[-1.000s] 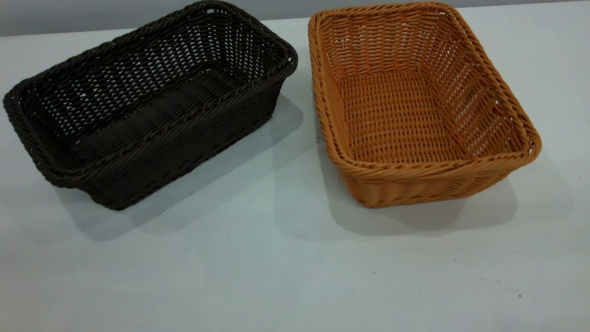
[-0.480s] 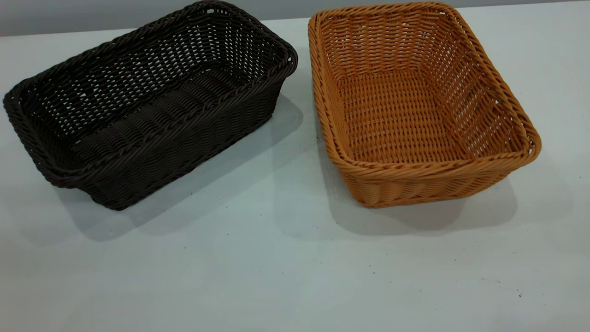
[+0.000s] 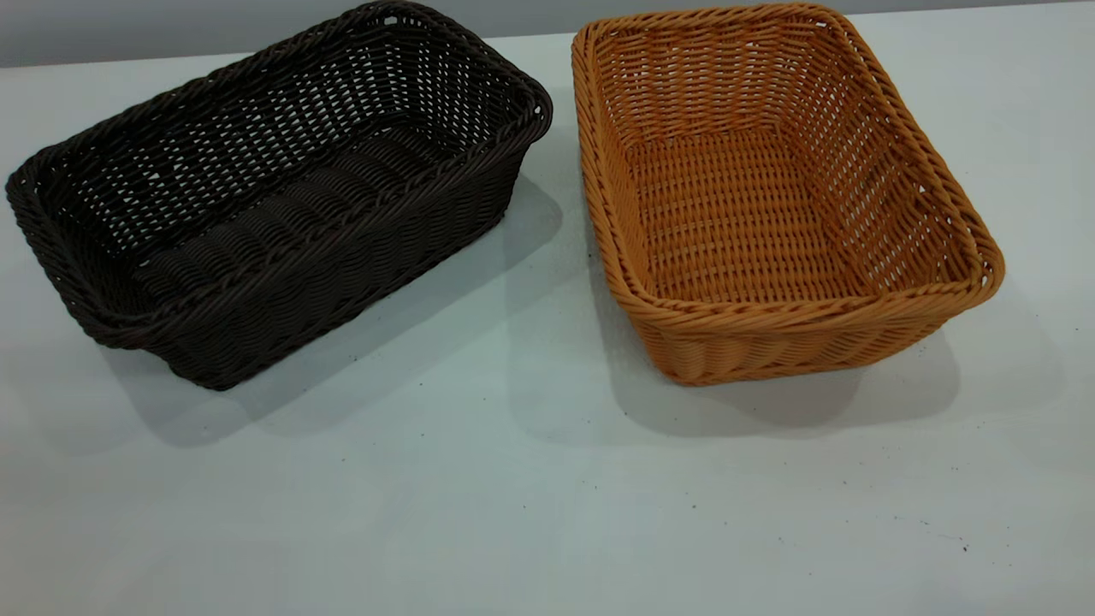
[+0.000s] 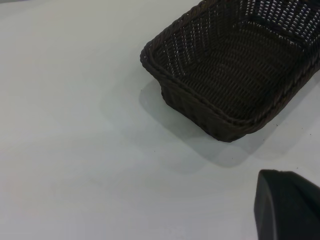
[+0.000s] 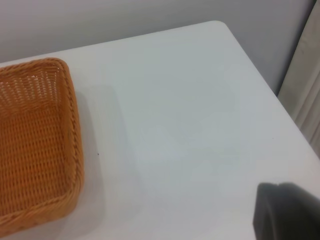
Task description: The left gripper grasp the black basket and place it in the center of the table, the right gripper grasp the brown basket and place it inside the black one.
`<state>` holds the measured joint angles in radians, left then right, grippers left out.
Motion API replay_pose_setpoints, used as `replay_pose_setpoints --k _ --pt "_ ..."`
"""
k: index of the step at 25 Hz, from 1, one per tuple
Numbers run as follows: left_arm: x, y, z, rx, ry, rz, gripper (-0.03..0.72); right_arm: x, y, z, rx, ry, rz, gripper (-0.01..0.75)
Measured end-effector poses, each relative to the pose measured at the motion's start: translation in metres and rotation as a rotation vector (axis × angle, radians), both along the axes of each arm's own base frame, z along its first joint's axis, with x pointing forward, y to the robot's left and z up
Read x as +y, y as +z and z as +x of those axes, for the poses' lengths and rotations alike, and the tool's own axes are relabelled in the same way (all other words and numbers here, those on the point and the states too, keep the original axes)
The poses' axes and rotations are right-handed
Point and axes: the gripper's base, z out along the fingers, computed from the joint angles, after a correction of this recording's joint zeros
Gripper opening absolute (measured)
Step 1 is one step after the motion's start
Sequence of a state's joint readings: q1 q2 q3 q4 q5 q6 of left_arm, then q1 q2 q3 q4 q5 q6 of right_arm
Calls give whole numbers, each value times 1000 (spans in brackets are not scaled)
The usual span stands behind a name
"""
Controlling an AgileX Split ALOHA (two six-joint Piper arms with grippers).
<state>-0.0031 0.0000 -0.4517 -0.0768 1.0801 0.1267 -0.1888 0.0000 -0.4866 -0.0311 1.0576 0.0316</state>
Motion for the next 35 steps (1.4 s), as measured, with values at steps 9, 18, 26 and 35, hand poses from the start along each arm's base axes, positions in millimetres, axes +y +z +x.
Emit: replay_pose_setpoints --k 9,18,26,35 --pt "-2 0 0 -2 -14 -24 -1 1 0 0 -3 9 16 5" --pt "-9 1 -1 -2 -66 -73 -1 4 0 1 -9 23 45 5" --pt "-12 13 -2 -83 -151 -12 39 13 5 2 -53 115 88 8" --pt "-18 45 16 -131 -240 -17 288 29 24 33 -3 340 184 281"
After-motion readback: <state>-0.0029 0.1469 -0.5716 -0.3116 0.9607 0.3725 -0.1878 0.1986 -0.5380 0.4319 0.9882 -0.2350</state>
